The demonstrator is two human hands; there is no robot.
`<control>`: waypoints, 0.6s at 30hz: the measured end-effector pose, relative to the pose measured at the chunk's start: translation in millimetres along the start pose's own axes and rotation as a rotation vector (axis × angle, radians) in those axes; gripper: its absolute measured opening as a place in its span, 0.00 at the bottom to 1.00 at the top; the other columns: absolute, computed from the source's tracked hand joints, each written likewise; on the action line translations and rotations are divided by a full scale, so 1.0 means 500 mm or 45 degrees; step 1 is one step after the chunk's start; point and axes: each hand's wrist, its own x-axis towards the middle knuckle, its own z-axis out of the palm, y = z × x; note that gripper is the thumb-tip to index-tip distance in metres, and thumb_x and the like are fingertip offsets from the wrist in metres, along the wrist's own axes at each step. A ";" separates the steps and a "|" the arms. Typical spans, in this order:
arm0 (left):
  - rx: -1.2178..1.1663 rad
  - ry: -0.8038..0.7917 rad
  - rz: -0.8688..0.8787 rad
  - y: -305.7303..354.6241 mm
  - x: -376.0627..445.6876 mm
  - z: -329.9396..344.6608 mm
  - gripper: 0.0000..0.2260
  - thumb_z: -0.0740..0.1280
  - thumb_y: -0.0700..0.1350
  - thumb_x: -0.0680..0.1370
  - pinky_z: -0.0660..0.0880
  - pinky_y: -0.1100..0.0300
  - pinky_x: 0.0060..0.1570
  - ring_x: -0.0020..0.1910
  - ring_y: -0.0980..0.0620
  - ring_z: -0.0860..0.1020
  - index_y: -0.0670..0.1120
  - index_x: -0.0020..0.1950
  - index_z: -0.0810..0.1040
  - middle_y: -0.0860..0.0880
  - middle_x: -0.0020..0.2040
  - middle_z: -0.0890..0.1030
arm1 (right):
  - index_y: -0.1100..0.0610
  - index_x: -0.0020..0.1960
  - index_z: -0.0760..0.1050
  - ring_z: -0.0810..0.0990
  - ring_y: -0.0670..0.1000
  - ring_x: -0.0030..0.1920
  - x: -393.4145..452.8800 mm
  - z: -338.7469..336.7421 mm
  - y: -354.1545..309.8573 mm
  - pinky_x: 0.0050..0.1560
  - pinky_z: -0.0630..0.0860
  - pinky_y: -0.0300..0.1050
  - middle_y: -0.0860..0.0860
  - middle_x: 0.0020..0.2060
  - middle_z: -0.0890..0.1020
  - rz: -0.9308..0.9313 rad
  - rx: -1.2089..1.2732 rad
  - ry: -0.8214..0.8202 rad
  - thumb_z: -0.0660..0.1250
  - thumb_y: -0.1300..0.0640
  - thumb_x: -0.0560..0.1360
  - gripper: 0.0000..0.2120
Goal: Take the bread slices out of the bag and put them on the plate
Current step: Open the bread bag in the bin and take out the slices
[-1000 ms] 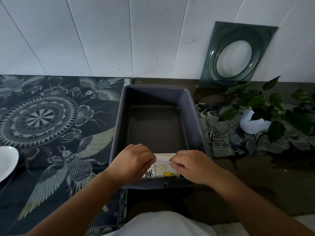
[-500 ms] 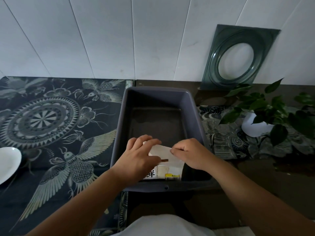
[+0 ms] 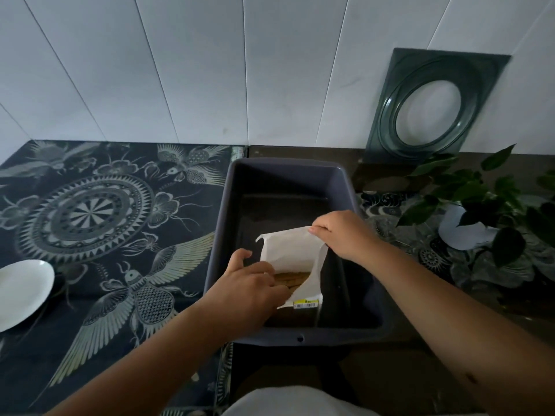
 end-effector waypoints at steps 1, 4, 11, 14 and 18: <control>0.002 -0.014 -0.010 0.001 0.001 -0.005 0.10 0.73 0.45 0.71 0.61 0.36 0.63 0.57 0.50 0.79 0.55 0.50 0.80 0.54 0.41 0.84 | 0.53 0.46 0.81 0.80 0.50 0.41 -0.008 0.002 -0.003 0.38 0.74 0.45 0.49 0.39 0.82 0.000 -0.024 0.033 0.64 0.49 0.80 0.11; 0.012 -0.031 -0.014 0.003 0.006 -0.016 0.10 0.68 0.51 0.75 0.53 0.39 0.65 0.57 0.49 0.78 0.56 0.56 0.79 0.54 0.47 0.84 | 0.52 0.60 0.78 0.79 0.50 0.50 -0.053 0.018 -0.017 0.44 0.72 0.42 0.48 0.54 0.78 -0.100 -0.163 0.216 0.72 0.49 0.74 0.16; 0.230 -0.119 0.058 -0.018 0.025 -0.030 0.20 0.60 0.67 0.69 0.60 0.44 0.54 0.46 0.49 0.78 0.57 0.52 0.80 0.54 0.41 0.83 | 0.49 0.52 0.82 0.76 0.51 0.54 -0.139 0.005 -0.047 0.53 0.66 0.52 0.46 0.49 0.83 -0.864 -0.548 -0.069 0.58 0.40 0.79 0.18; 0.283 -0.167 0.125 -0.029 0.029 -0.036 0.20 0.60 0.67 0.68 0.60 0.46 0.49 0.42 0.50 0.76 0.55 0.47 0.81 0.54 0.35 0.81 | 0.49 0.52 0.82 0.76 0.49 0.56 -0.138 -0.012 -0.035 0.59 0.63 0.55 0.46 0.48 0.84 -0.730 -0.719 -0.315 0.48 0.37 0.81 0.26; 0.253 -0.242 0.209 -0.035 0.018 -0.036 0.21 0.56 0.64 0.69 0.54 0.40 0.62 0.55 0.48 0.78 0.52 0.43 0.82 0.52 0.35 0.82 | 0.50 0.45 0.83 0.74 0.51 0.50 -0.165 -0.030 -0.018 0.52 0.62 0.54 0.45 0.42 0.83 -0.753 -0.777 -0.211 0.48 0.34 0.78 0.30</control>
